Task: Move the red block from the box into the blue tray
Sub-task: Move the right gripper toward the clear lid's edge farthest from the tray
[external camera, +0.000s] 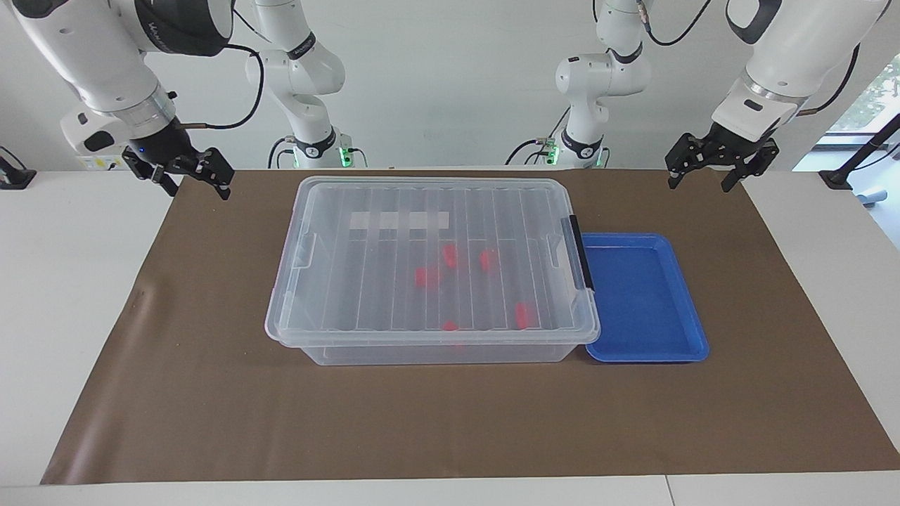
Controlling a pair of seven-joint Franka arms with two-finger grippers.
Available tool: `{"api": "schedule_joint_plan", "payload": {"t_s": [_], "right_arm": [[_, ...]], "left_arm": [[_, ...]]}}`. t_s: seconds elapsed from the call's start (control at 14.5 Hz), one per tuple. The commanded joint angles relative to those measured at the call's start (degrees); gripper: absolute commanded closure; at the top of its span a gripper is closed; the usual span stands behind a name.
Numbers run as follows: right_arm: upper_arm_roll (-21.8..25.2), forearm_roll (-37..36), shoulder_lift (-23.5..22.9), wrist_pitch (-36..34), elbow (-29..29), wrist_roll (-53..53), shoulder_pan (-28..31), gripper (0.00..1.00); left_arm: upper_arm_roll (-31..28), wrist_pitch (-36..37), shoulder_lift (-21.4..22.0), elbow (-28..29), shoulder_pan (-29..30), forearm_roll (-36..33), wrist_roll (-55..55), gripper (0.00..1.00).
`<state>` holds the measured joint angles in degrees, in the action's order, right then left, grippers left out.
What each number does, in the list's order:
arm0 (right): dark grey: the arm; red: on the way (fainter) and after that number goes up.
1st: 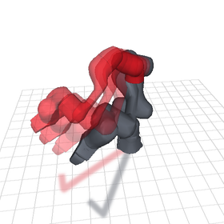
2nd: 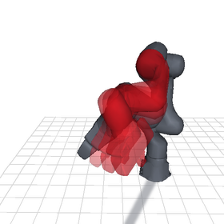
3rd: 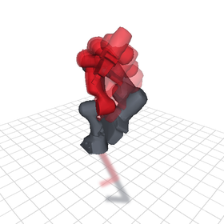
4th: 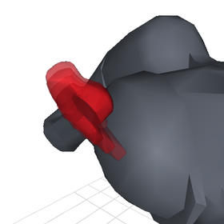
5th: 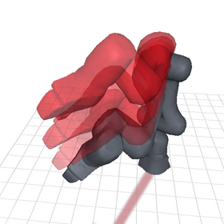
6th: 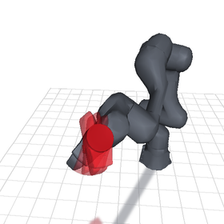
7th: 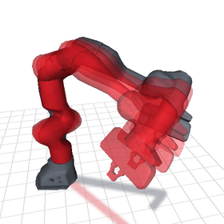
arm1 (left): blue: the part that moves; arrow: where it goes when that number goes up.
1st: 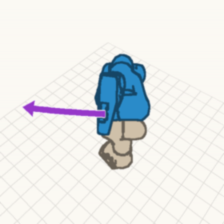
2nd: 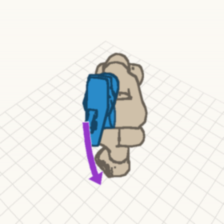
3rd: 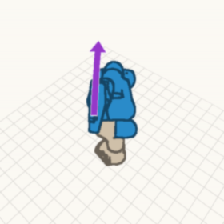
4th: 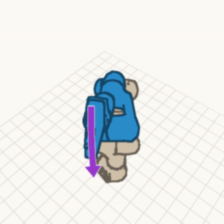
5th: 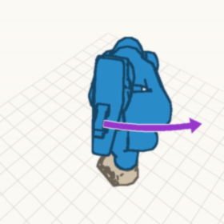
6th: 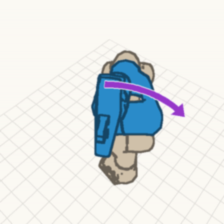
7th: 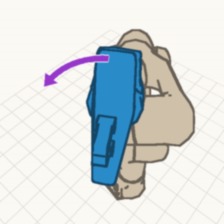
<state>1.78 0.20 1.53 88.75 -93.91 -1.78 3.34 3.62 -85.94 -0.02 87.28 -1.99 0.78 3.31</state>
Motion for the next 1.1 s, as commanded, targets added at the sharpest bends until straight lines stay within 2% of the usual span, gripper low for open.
{"api": "schedule_joint_plan", "payload": {"t_s": [0.0,0.34,0.76,0.83,1.03], "right_arm": [[-0.37,-0.11,0.40,0.73,-0.31,0.81,0.70,0.00],[-0.37,-0.11,0.40,0.73,-0.31,0.64,0.70,0.00],[-0.90,0.68,0.67,6.08,-1.98,-3.12,-0.97,0.00],[-1.59,1.29,0.67,7.05,-2.67,-5.06,-1.58,0.00],[-1.86,1.38,2.51,14.33,-9.60,-6.92,-4.56,0.00]], "left_arm": [[-0.02,-0.90,0.81,1.32,0.32,0.63,-0.15,0.00],[-0.02,-0.90,0.81,1.32,0.32,0.63,-0.15,0.00],[-0.02,-0.90,0.81,1.32,0.32,0.63,-0.15,0.00],[-0.02,-0.90,0.81,1.32,0.32,0.63,-0.15,0.00],[-0.02,-0.90,0.81,1.32,0.32,0.63,-0.15,0.00]]}}
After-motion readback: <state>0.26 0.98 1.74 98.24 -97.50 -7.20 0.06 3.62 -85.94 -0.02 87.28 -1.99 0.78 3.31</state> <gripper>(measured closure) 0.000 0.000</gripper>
